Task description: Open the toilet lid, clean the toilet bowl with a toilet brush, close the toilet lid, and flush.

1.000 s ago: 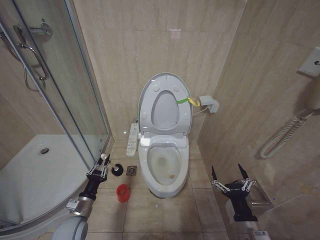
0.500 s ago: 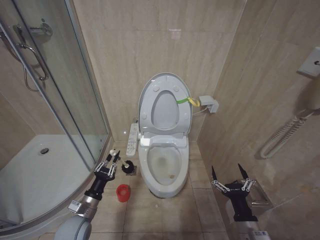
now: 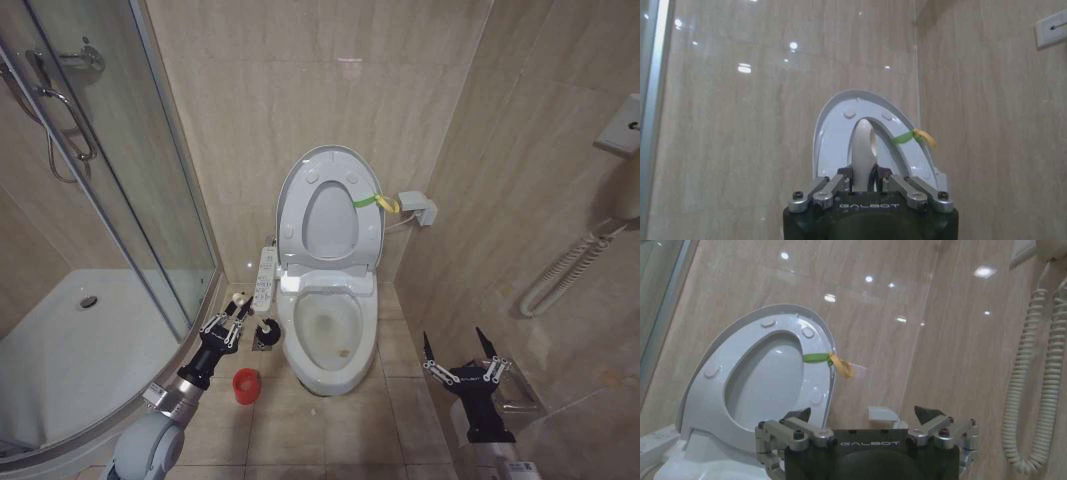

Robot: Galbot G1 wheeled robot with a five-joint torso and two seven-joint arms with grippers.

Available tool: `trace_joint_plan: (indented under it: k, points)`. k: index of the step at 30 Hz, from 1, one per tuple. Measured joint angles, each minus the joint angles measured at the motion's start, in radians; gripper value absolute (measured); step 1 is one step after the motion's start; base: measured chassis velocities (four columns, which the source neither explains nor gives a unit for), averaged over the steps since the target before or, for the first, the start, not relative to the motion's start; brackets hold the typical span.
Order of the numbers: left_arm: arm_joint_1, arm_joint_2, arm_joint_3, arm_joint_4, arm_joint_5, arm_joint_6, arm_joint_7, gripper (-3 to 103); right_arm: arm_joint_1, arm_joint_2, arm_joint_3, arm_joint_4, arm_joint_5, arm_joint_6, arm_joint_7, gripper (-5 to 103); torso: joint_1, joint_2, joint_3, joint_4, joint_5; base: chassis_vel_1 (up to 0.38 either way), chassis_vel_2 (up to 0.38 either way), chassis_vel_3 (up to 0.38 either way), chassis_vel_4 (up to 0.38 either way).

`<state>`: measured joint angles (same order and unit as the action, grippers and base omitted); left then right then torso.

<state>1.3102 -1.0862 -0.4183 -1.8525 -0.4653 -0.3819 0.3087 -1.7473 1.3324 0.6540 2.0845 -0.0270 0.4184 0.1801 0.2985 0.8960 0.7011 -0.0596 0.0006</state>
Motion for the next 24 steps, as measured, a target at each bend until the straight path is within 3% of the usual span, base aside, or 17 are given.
trace_joint_plan:
  k: [12,24]
  points:
    - [-0.146,0.084,0.117,0.090,-0.049,-0.010,0.014,22,0.000,0.000,0.000,0.000,0.000,0.000,0.000,100,0.000,0.000,0.000,0.0000,0.0000,0.000,0.000,0.000,0.000]
    - [-0.316,0.095,0.296,0.168,-0.113,-0.022,0.054,22,0.000,0.000,0.000,0.000,0.000,0.000,0.000,100,0.000,0.000,0.000,0.0001,0.0002,0.000,0.000,0.000,0.000]
